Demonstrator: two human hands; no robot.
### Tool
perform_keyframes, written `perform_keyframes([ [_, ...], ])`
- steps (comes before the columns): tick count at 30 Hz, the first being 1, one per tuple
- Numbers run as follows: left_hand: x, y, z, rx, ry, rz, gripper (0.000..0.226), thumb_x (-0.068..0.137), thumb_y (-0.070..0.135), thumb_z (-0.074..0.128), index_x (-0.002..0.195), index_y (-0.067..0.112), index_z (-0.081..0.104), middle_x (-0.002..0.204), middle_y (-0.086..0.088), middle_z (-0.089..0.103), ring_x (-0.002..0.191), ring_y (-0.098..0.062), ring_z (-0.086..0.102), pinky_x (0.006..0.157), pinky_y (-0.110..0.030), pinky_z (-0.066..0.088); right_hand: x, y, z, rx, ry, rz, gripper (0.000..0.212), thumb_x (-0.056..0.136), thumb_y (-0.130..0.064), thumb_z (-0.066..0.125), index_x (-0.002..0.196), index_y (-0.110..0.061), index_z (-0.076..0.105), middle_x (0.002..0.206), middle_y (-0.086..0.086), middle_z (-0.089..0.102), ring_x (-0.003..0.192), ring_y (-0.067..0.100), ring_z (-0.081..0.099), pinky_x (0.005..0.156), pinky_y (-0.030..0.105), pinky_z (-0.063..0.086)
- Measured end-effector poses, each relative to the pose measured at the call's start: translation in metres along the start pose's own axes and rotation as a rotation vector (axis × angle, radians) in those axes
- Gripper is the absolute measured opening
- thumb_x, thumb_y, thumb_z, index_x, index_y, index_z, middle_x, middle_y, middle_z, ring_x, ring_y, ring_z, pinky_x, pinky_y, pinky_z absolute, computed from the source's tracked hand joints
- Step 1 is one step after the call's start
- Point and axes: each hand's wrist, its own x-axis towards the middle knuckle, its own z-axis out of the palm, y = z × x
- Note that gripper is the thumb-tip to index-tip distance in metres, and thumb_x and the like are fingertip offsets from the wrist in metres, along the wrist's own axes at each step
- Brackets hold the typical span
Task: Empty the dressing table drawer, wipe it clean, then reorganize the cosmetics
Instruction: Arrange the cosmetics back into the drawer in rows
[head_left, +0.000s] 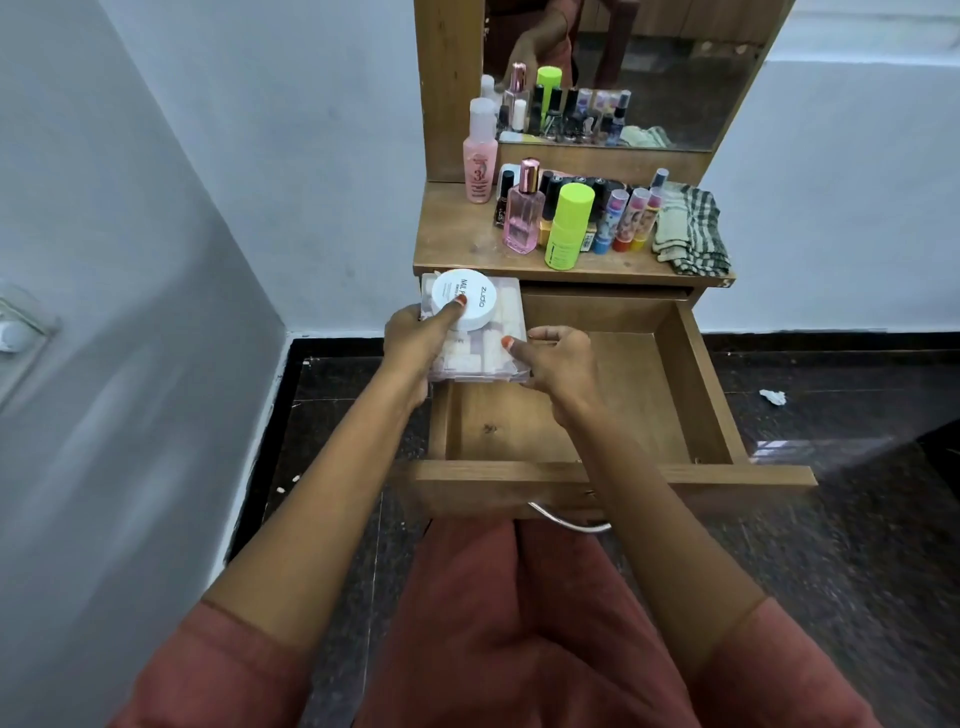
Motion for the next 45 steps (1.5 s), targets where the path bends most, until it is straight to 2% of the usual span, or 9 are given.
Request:
perform_keyframes([
  [4,-0.007,-0.013,0.016,0.092,-0.056,-0.016,0.045,0.087,0.027,0.061,0.125,0.003,0.052,0.124,-0.011,0.06,0.103,-0.021,0.061,0.059,-0.018,0.049,0.003,0.012,-0.021,-0.017,-0.049,0.076,0.046,0.079,-0.011,0.071,0.117,0.008,0.054,0.105,0.021,0.065,0.079,0.024,0.064,0.063,0.032,0.054],
  [7,-0.011,-0.022,0.03,0.176,-0.089,-0.014,0.045,0.089,0.025,0.058,0.128,0.004,0.048,0.13,-0.011,0.056,0.11,-0.023,0.059,0.06,-0.016,0.047,0.005,0.016,-0.035,-0.117,-0.076,0.094,0.01,0.083,-0.009,0.066,0.085,0.0,0.062,0.09,0.017,0.061,0.068,0.021,0.06,0.057,0.028,0.05],
  [11,-0.007,-0.036,0.047,0.254,-0.104,-0.039,0.043,0.091,0.023,0.056,0.127,0.003,0.047,0.129,-0.012,0.056,0.109,-0.024,0.059,0.066,-0.021,0.049,0.02,0.026,-0.044,-0.27,-0.064,0.124,0.02,0.081,-0.009,0.068,0.094,0.007,0.065,0.089,0.017,0.064,0.082,0.026,0.063,0.072,0.038,0.054],
  [14,-0.001,-0.045,0.055,0.312,-0.088,-0.077,0.045,0.091,0.023,0.055,0.128,-0.001,0.045,0.129,-0.015,0.055,0.11,-0.027,0.058,0.085,-0.032,0.052,0.03,0.031,-0.044,-0.383,-0.073,0.14,0.016,0.08,-0.009,0.07,0.069,0.001,0.064,0.091,0.022,0.067,0.076,0.021,0.057,0.069,0.032,0.048],
  [19,0.007,-0.054,0.06,0.403,-0.068,-0.064,0.044,0.093,0.019,0.052,0.129,-0.003,0.044,0.131,-0.017,0.053,0.116,-0.028,0.054,0.087,-0.029,0.046,0.044,0.041,-0.037,-0.421,-0.102,0.166,0.022,0.079,-0.009,0.071,0.094,0.007,0.065,0.106,0.023,0.067,0.08,0.019,0.055,0.05,0.019,0.035],
  [24,0.017,-0.057,0.063,0.519,-0.052,-0.023,0.043,0.093,0.019,0.052,0.128,-0.005,0.047,0.131,-0.019,0.054,0.117,-0.031,0.054,0.09,-0.031,0.046,0.056,0.049,-0.028,-0.453,-0.082,0.153,0.014,0.078,-0.007,0.071,0.081,0.004,0.062,0.1,0.022,0.067,0.085,0.026,0.063,0.06,0.028,0.049],
  [31,0.024,-0.06,0.064,0.661,-0.049,0.033,0.045,0.092,0.021,0.051,0.128,-0.005,0.046,0.133,-0.023,0.046,0.117,-0.034,0.05,0.095,-0.034,0.042,0.065,0.058,-0.02,-0.508,-0.102,0.123,0.014,0.079,-0.009,0.07,0.074,-0.001,0.059,0.1,0.021,0.067,0.078,0.02,0.055,0.047,0.018,0.034],
  [35,0.025,-0.06,0.062,0.746,-0.065,0.145,0.053,0.091,0.018,0.054,0.136,-0.001,0.034,0.14,-0.02,0.034,0.122,-0.035,0.045,0.101,-0.035,0.039,0.07,0.059,-0.022,-0.54,-0.133,0.1,0.017,0.078,-0.009,0.071,0.07,0.0,0.06,0.072,0.009,0.06,0.064,0.019,0.055,0.045,0.018,0.034],
  [45,0.027,-0.068,0.049,1.472,-0.572,0.496,0.095,0.083,0.02,0.065,0.146,0.005,-0.005,0.156,-0.012,-0.011,0.145,-0.023,-0.009,0.117,-0.029,-0.002,0.077,0.061,-0.018,-0.59,-0.184,0.096,0.028,0.079,-0.01,0.069,0.057,-0.006,0.051,0.057,0.002,0.048,0.05,0.011,0.045,0.044,0.021,0.03],
])
